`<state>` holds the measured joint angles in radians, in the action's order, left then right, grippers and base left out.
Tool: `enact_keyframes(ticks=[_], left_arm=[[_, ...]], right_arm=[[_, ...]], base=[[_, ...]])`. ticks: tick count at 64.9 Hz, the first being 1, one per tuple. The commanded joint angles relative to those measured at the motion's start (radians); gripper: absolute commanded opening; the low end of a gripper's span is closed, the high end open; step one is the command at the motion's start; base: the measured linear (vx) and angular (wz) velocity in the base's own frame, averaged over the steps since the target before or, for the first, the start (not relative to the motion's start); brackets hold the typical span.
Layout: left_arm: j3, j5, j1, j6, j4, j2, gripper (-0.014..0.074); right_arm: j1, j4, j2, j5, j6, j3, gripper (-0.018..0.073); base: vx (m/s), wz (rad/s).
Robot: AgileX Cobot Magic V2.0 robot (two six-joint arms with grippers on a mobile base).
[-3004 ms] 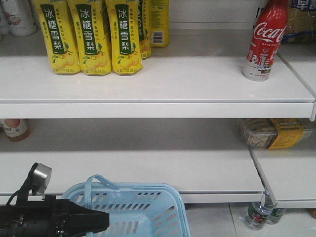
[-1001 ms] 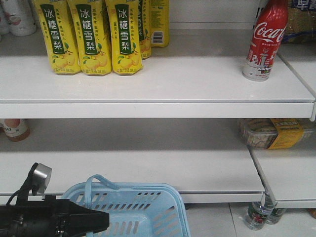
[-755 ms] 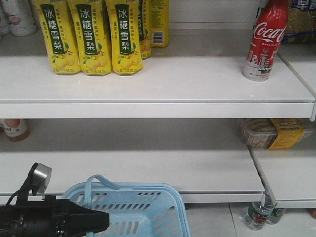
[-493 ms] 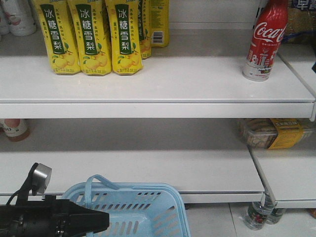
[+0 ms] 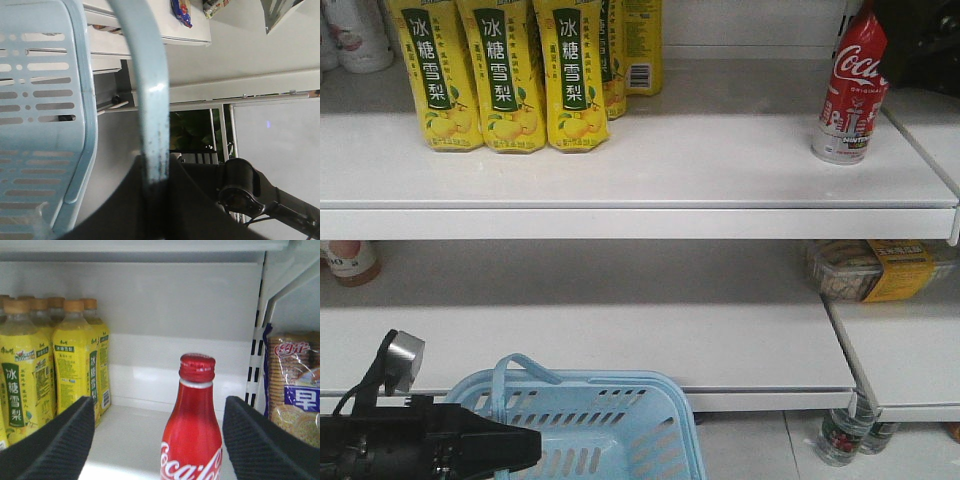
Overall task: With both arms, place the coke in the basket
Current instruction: 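Move the right gripper around the bottle and close on it, then lift the Coca-Cola bottle off the shelf with the right gripper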
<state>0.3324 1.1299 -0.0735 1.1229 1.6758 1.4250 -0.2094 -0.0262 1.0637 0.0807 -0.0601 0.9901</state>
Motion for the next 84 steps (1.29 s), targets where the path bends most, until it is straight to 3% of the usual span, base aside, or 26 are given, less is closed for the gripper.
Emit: enact_keyframes(ticks=[1,22,71,78,84], left_arm=[[0.014,0.086,-0.004,0.012,0.108,-0.026,-0.0006],[0.014,0.086,-0.004,0.012,0.107,-0.026,-0.0006],[0.014,0.086,-0.004,0.012,0.108,-0.026,-0.0006],[0.014,0.086,-0.004,0.012,0.108,-0.026,-0.0006],[0.014,0.086,-0.004,0.012,0.108,-0.026,-0.0006]], right_arm=[[-0.002,0.008,0.012,0.081,-0.009,0.056,0.0515],[0.049,-0.039,0.091,0.086,-0.006,0.107,0.0515],[0.058,-0.033,0.277,0.060,-0.009,0.270,0.0512],[0.059,-0.032,0.286,0.061,-0.009,0.270,0.0457],[0.059,-0.029,0.288,0.061,-0.010,0.269,0.0336]], base=[[0.00,0.00],[0.00,0.00],[0.00,0.00],[0.00,0.00],[0.00,0.00]])
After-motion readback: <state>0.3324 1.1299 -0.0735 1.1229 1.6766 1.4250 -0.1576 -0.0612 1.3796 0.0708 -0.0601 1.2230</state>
